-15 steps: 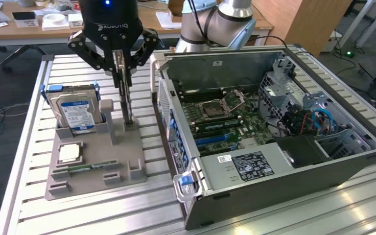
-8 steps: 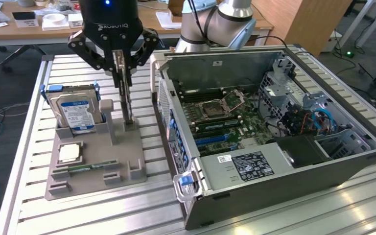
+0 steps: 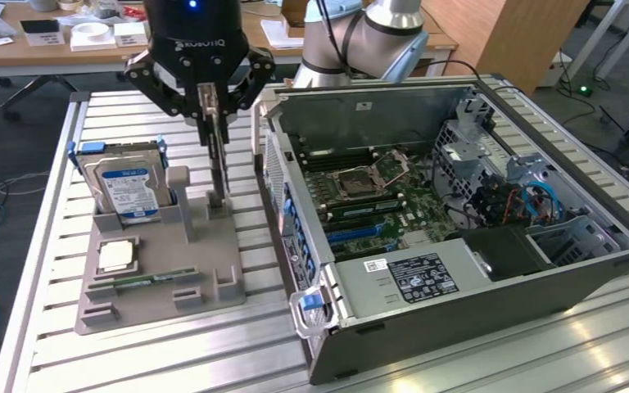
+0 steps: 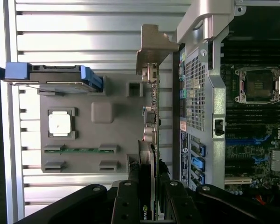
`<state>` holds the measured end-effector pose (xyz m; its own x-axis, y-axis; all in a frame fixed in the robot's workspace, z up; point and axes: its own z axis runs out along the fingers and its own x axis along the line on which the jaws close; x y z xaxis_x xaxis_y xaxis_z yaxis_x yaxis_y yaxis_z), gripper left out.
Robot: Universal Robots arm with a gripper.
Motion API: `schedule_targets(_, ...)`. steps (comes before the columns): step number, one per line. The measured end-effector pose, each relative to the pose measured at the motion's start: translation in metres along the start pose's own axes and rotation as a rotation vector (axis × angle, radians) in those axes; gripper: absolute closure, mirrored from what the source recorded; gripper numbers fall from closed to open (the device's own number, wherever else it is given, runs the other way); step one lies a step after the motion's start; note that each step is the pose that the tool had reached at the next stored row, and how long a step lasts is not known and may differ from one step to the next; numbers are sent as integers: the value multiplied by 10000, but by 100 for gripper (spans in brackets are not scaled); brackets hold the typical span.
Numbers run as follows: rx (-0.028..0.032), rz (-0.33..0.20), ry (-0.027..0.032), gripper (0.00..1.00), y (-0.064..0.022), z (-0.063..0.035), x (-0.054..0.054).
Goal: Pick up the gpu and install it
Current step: 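Pick up the gpu and move the gpu toward the slot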
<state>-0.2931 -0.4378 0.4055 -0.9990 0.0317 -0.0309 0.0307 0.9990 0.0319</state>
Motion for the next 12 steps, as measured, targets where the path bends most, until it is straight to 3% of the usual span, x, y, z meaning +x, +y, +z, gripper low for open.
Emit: schedule_targets(12,1,-1,0,74,8,9,-272)
